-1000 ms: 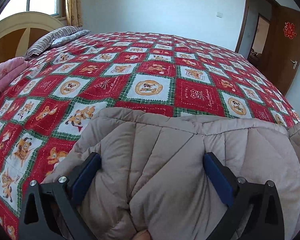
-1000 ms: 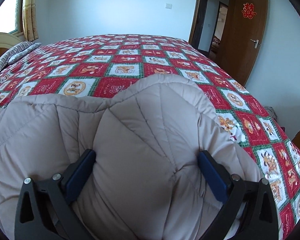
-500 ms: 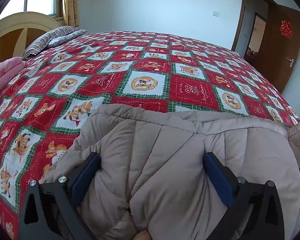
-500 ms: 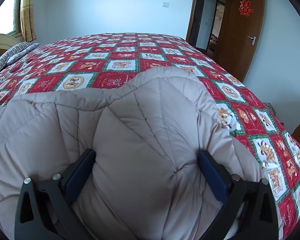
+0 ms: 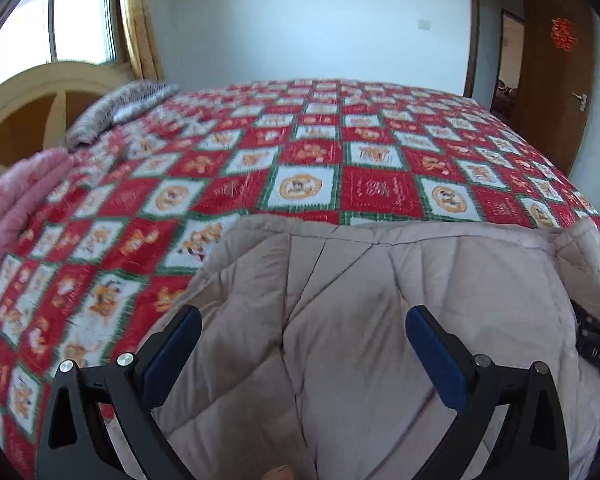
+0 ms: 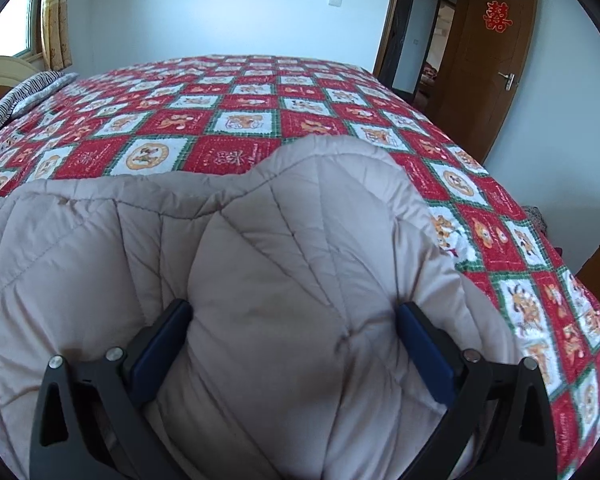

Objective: Fold large clothes

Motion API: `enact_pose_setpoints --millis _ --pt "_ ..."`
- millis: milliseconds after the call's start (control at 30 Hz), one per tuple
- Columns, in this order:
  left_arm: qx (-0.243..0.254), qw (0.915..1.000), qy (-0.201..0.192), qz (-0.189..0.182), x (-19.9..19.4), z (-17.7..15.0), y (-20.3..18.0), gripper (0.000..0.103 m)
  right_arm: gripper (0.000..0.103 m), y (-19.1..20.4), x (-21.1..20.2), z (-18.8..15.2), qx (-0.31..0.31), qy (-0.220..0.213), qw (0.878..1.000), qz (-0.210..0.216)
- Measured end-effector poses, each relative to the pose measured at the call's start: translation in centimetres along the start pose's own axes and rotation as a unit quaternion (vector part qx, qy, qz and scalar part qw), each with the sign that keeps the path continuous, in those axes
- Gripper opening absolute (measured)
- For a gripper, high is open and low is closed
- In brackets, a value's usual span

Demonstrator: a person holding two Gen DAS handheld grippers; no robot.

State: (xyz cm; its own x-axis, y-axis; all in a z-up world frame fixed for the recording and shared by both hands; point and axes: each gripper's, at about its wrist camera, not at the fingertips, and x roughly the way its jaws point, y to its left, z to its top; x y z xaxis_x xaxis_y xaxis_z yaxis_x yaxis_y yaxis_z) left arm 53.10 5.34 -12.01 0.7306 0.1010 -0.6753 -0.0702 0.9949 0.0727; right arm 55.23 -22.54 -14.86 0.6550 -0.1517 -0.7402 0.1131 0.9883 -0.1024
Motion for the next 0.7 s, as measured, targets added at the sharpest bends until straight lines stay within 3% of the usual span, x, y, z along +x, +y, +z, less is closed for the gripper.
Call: enact_pose_setpoints --millis 100,200,300,433,567,700 --pt "0.036 0.9992 0.001 0.015 0.5 -0.6 -1.0 0.102 0.103 0.5 -4.3 0.3 0.037 -0.050 0.998 -0.006" --pt "0.039 0.9989 0.010 0.026 1.7 -1.3 -1.4 0.102 0.103 3.4 -8.1 0.5 0.037 -0.093 0.994 0.053" --pt "0.031 0.9993 0.007 0.021 1.9 -1.6 -1.1 0.102 0.103 6.3 -8.1 0.2 0.021 -0.083 0.993 0.081" --pt "0.021 0.9997 0.007 0.011 2.2 -1.9 -0.7 0.102 0.103 8.9 -4.6 -1.3 -0.013 -0.051 0.996 0.072" --pt "0.014 0.9999 0.006 0.001 2.4 -2.1 -0.6 0.102 0.103 8.2 -3.3 -1.9 0.003 -0.043 0.995 0.088" --pt "0.015 0.9999 0.001 0.006 2.4 -2.3 -0.8 0.102 0.103 8.9 -3.2 -2.5 -0.009 -0.047 0.996 0.073"
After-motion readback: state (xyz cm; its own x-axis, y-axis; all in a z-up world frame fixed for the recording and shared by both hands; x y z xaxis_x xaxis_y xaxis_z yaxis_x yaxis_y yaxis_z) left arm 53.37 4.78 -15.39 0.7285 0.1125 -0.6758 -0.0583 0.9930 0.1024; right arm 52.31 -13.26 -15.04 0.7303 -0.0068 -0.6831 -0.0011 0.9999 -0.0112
